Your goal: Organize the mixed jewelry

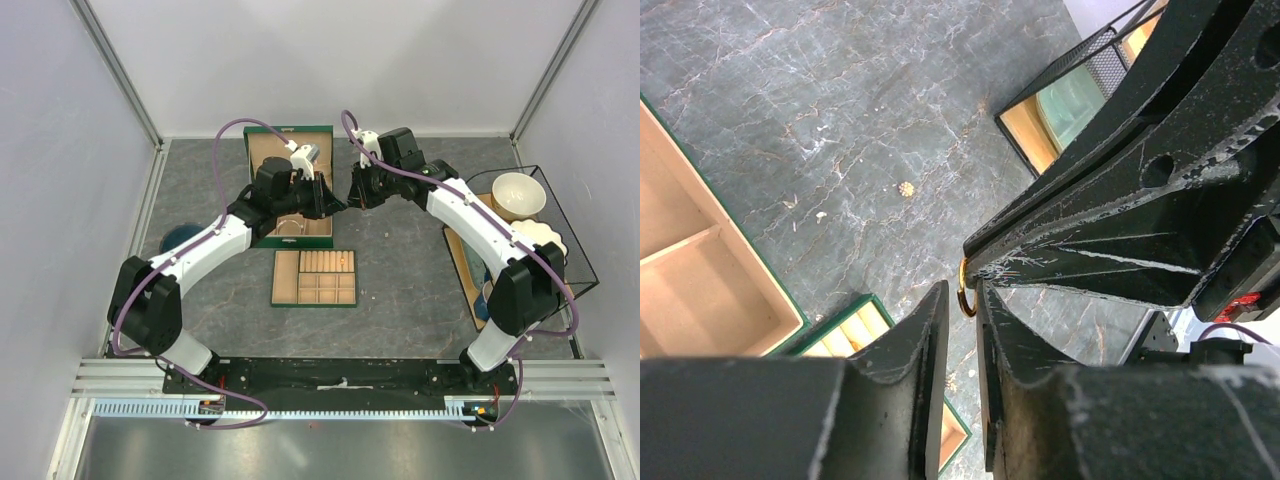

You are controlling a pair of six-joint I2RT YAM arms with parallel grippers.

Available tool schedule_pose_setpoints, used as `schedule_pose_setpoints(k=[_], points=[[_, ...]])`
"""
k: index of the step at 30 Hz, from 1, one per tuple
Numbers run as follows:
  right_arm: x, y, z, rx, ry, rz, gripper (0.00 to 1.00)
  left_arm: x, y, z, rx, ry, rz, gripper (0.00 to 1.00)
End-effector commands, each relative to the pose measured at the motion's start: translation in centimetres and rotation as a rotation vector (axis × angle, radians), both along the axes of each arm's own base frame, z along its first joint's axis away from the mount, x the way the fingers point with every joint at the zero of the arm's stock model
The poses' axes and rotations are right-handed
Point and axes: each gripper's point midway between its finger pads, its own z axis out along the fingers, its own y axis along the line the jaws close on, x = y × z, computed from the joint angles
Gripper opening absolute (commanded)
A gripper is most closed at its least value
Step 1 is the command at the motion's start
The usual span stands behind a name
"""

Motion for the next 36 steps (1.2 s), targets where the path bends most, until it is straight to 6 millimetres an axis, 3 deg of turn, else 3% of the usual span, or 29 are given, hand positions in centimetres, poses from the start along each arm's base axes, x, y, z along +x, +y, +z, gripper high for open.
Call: schedule_pose_setpoints(k=[1,13,17,21,24,36], points=[[-0.3,0.3,2.0,0.044,-0.044,0.011,0.06,0.9,-0.7,1.8,-0.04,-0.04,0.011,0.21],[-0.4,0.3,1.9,0.044,-0.048,0.015,0.1,0.8,-0.8,1.6,-0.042,-0.033,0.01,0.01],[-0.8,0.3,2.1,0.052,-0.05,0.028,0.2,0.9,-0.6,1.7,-0.039,-0.04,0.019,0.01],[-1.1,0.2,2.4,0.054,-0.058,0.036,0.39,0.9,-0.5,1.6,-0.031,-0.046,0.018,0.01],[-1.4,0.0,3.0,0.058,-0.075,0.04,0.48,0.9,-0.4,1.6,-0.025,-0.053,0.013,0.02],[-2.9,-1.2,5.7,0.095,-0.127,0.079,0.54,0.0,-0.3,2.1,-0.037,-0.079,-0.069,0.01]])
